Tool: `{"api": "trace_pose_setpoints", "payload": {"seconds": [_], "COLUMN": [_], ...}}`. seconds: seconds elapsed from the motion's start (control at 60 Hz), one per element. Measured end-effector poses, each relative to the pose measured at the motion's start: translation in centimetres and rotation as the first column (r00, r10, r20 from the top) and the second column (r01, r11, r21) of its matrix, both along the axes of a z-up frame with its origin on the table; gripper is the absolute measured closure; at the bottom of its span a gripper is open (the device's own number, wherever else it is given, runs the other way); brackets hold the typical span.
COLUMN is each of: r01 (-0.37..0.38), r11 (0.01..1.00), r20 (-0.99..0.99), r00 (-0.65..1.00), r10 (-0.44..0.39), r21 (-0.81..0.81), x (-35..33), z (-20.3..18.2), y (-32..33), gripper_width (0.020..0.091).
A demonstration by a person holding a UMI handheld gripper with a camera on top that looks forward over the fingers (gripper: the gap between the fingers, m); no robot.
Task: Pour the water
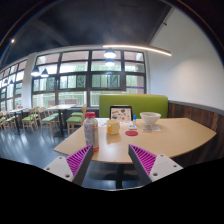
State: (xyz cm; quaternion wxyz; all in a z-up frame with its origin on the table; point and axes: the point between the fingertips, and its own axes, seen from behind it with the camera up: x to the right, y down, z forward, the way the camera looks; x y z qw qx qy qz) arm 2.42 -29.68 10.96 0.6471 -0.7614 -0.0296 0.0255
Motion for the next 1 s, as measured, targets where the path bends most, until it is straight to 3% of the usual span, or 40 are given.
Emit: {"api": "trace_pose_setpoints", "payload": {"seconds": [0.333, 0.667, 0.683, 0.733, 0.767, 0.817, 0.917, 1.0], "r01": [-0.061, -0.02, -0.018, 0.024, 0.043, 0.057, 0.021, -0.008], "r11": [0.996, 0.989, 0.989, 0.99, 0.987, 0.987, 0.99, 0.992], "r20": [0.024, 0.061, 0.065, 0.083, 0.077, 0.071, 0.093, 0.095], "r00": [0.998, 0.998, 0.998, 0.996, 0.996, 0.995, 0.995, 0.995], "r10": [0.06, 0.011, 0.008, -0.036, -0.055, -0.068, -0.035, -0.004], "r21": [0.064, 0.147, 0.15, 0.138, 0.153, 0.152, 0.138, 0.123], "x": [-3.8, -11.4, -11.0, -11.3, -10.8, -10.9, -12.2, -11.8], "z": [-1.7, -0.9, -1.1, -1.2, -1.5, -1.4, -1.3, -1.7], "y": [4.6, 18.7, 19.2, 20.1, 21.1, 21.5, 21.3, 22.8], "gripper_width": [0.0291, 0.0318, 0.0337, 0.0576, 0.0577, 0.0632, 0.0717, 0.0739]}}
